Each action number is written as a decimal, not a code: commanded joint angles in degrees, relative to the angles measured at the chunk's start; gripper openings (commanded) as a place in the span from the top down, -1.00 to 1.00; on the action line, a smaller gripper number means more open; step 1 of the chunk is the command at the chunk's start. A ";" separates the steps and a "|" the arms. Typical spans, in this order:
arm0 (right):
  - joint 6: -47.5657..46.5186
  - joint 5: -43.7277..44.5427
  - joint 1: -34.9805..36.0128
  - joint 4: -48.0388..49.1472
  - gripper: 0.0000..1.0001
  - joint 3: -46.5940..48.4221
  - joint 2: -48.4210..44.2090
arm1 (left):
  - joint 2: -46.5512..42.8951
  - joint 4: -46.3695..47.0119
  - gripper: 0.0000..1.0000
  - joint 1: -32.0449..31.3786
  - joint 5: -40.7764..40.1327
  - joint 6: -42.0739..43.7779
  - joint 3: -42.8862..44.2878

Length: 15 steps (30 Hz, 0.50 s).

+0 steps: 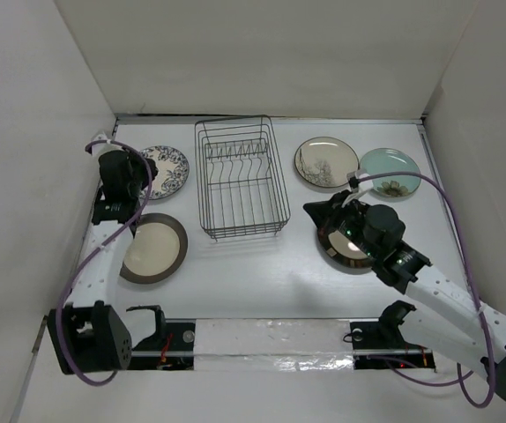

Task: Load the plates into the dish rack

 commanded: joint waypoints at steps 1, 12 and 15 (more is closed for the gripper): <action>-0.53 -0.79 0.52 3.21 1.00 -0.71 -1.60 | 4.91 0.09 0.60 5.15 -0.02 -0.32 4.41; -0.44 0.70 0.52 1.19 0.98 -1.24 -5.03 | 28.49 1.41 -0.12 17.12 12.13 0.46 11.09; -0.44 0.70 0.52 1.19 0.95 -1.06 -4.24 | 30.77 1.32 -0.12 17.12 10.73 1.34 11.79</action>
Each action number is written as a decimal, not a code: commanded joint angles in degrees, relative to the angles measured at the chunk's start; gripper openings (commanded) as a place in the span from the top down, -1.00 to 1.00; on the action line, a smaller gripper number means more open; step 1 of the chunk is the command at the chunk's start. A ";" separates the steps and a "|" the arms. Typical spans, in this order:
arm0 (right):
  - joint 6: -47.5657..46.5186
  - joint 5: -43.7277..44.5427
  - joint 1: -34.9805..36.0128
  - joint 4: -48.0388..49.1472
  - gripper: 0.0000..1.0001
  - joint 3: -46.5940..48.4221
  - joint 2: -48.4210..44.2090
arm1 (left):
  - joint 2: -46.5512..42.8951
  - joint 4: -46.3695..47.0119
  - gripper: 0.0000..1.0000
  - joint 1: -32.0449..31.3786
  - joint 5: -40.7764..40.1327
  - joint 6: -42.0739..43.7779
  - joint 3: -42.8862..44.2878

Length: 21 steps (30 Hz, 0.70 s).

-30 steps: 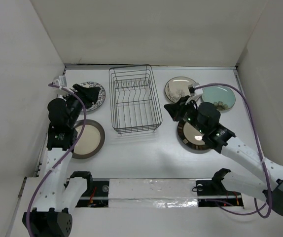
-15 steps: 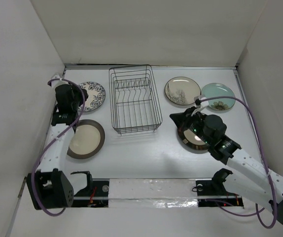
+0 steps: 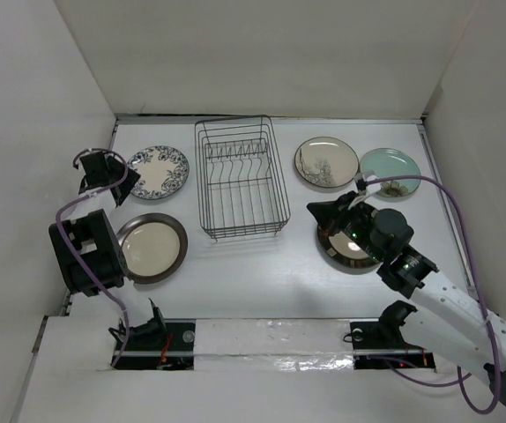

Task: Load the plates into the dish rack

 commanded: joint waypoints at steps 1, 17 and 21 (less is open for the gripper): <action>-0.49 0.59 0.52 1.73 0.95 0.01 0.81 | 0.80 0.60 -0.12 -0.08 0.43 2.21 3.92; -0.49 0.85 0.52 1.91 0.88 0.10 1.95 | 12.51 -2.30 0.01 -0.08 0.08 2.74 9.11; -0.49 0.85 0.52 1.73 0.87 0.19 2.04 | 13.30 -2.57 0.03 -0.08 -1.33 3.36 9.46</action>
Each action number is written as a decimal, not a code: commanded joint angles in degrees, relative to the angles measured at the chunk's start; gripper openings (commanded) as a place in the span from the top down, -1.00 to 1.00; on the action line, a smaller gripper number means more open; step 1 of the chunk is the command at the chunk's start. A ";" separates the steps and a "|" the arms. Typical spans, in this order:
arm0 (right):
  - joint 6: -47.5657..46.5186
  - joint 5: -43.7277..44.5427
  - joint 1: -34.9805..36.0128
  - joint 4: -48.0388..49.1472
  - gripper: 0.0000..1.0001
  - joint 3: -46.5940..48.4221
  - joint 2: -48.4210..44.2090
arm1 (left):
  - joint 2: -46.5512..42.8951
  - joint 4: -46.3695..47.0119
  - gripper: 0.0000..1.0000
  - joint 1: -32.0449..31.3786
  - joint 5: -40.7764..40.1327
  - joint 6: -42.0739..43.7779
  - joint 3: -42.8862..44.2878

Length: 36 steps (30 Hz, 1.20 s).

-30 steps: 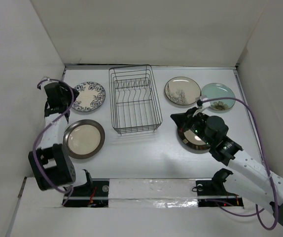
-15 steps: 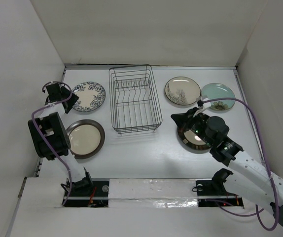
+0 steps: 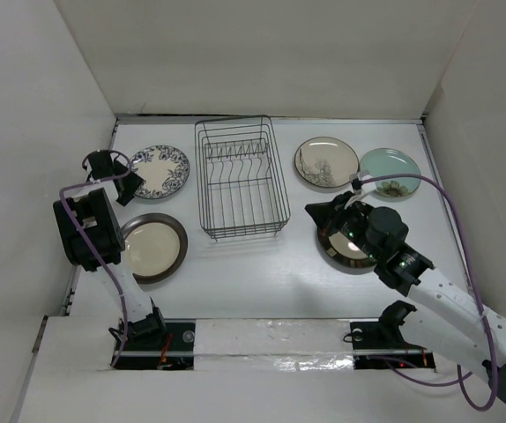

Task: Load the plates into the dish rack

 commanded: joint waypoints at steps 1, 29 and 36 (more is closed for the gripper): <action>-0.49 0.83 0.52 1.86 0.87 0.10 -0.23 | 0.23 -0.86 0.02 0.07 -1.18 1.20 2.21; -0.31 1.10 1.05 1.16 0.80 2.56 1.70 | -10.57 25.49 1.00 0.60 4.27 -8.73 -9.92; 0.48 0.83 1.05 1.42 0.71 4.40 2.66 | -14.97 33.15 1.00 1.65 6.11 -11.11 -13.96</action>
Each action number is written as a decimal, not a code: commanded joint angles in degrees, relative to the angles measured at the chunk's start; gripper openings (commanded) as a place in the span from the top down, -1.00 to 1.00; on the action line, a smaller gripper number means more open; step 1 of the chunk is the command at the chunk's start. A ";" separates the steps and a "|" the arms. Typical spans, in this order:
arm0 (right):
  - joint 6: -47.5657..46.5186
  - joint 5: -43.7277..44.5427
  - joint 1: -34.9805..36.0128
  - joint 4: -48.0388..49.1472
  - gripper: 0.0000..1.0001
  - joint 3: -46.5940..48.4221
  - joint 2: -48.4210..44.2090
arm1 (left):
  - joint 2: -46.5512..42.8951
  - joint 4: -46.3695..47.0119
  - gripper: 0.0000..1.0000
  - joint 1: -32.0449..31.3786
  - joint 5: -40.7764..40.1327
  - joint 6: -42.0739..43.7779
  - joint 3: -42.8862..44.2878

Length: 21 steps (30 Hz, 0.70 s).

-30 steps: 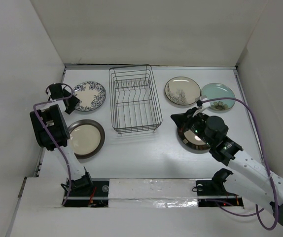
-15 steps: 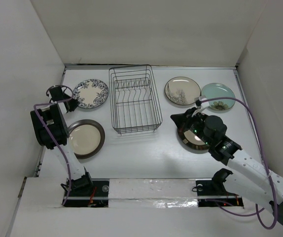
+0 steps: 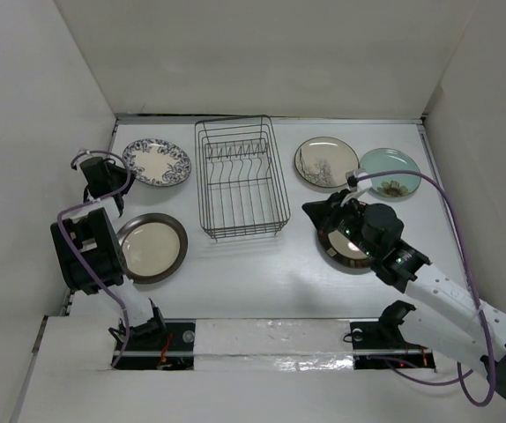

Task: Load the plates into the dish rack

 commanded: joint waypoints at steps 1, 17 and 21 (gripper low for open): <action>0.28 -0.11 1.14 1.75 0.70 3.70 0.55 | -3.28 10.68 1.00 0.97 2.57 -2.67 0.09; 3.00 -7.13 1.14 7.29 -0.09 11.61 12.41 | -14.08 16.04 1.00 3.87 9.08 -8.64 1.06; 4.24 -10.30 1.14 9.05 -0.25 15.47 17.24 | -17.07 18.59 1.00 3.87 11.01 -12.07 0.97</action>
